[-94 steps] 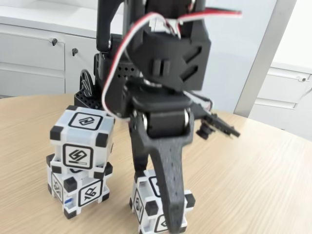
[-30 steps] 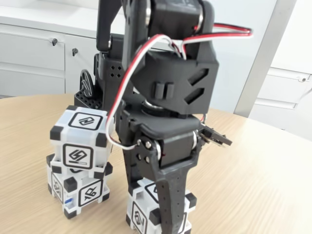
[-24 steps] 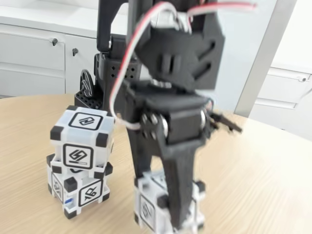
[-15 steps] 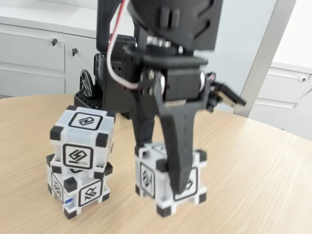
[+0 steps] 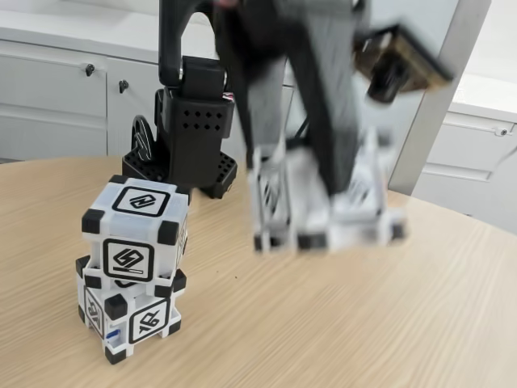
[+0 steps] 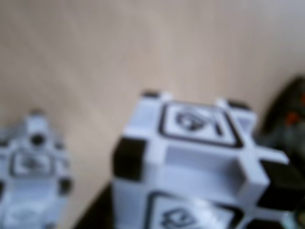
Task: Stack cubes from left to right.
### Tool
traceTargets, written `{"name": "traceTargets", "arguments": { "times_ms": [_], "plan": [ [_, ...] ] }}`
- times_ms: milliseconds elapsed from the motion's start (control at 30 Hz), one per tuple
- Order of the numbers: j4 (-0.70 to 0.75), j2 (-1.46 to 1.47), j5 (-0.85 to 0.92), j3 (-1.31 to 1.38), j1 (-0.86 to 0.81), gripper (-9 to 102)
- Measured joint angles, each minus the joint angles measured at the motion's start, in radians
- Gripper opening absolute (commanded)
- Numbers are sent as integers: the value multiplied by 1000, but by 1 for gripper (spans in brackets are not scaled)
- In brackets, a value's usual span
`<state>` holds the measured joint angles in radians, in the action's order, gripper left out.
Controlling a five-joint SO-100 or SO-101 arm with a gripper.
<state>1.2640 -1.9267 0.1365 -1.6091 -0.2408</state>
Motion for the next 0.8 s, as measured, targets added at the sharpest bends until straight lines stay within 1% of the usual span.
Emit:
{"name": "traceTargets", "arguments": {
  "times_ms": [100, 267, 367, 500, 800],
  "plan": [
    [86, -2, -17, 129, 0, 18],
    [313, -2, -37, 371, 0, 18],
    [417, 0, -54, 508, 0, 17],
    [445, 63, -80, 600, 0, 17],
    [454, 272, -84, 612, -9, 18]
  ]
}}
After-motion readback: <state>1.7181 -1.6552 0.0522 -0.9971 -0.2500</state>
